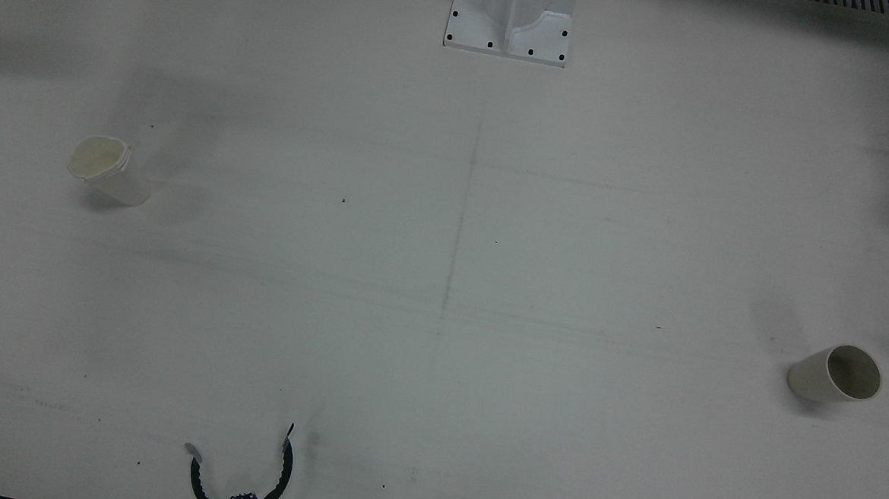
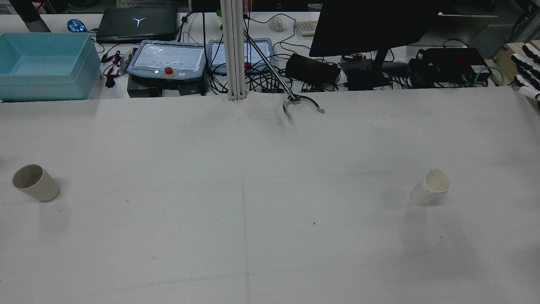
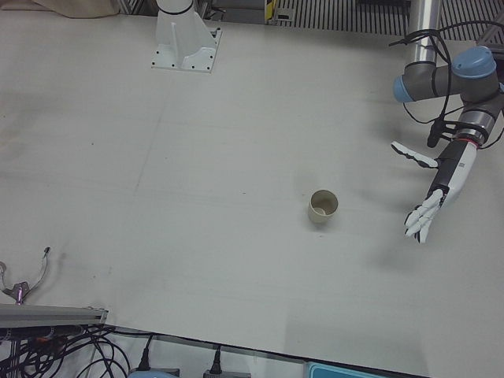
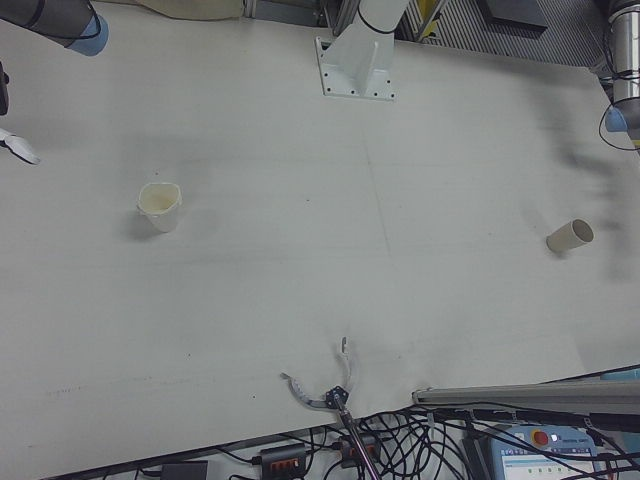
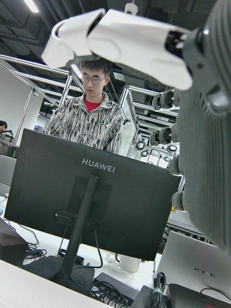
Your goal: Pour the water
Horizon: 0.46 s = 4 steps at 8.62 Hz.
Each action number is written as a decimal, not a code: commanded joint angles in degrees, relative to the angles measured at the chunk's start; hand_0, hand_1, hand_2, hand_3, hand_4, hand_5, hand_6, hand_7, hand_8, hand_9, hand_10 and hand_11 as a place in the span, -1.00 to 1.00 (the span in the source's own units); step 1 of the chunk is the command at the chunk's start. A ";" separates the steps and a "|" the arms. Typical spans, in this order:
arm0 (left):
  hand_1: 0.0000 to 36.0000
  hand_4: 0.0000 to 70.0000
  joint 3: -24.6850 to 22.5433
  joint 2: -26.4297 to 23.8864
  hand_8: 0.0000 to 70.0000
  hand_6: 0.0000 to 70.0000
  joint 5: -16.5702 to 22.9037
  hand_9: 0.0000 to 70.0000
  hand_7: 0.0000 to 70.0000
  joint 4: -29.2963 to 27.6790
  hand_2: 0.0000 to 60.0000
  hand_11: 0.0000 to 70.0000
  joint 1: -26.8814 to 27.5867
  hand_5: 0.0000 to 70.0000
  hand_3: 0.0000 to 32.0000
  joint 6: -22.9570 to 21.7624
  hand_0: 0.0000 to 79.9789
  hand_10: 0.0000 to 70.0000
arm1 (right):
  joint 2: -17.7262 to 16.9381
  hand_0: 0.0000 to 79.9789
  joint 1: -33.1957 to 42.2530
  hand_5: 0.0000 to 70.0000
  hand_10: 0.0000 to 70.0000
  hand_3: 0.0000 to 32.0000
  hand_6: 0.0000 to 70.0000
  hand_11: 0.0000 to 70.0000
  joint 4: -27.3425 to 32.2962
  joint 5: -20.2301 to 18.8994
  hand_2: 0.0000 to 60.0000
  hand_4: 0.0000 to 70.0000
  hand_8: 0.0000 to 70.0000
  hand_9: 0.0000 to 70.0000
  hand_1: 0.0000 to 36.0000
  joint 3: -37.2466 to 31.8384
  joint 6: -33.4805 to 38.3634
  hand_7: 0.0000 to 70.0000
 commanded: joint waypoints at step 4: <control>-0.50 -0.37 7.10 -1.80 -0.97 -0.73 -3.21 -1.00 -0.79 -4.55 -1.00 -0.89 1.62 -1.00 -1.00 0.08 0.32 -0.96 | 0.03 0.19 -1.11 -0.87 -1.00 -0.82 -0.73 -1.00 -0.01 0.08 -0.25 -1.00 -0.98 -1.00 0.08 0.06 -0.17 -0.86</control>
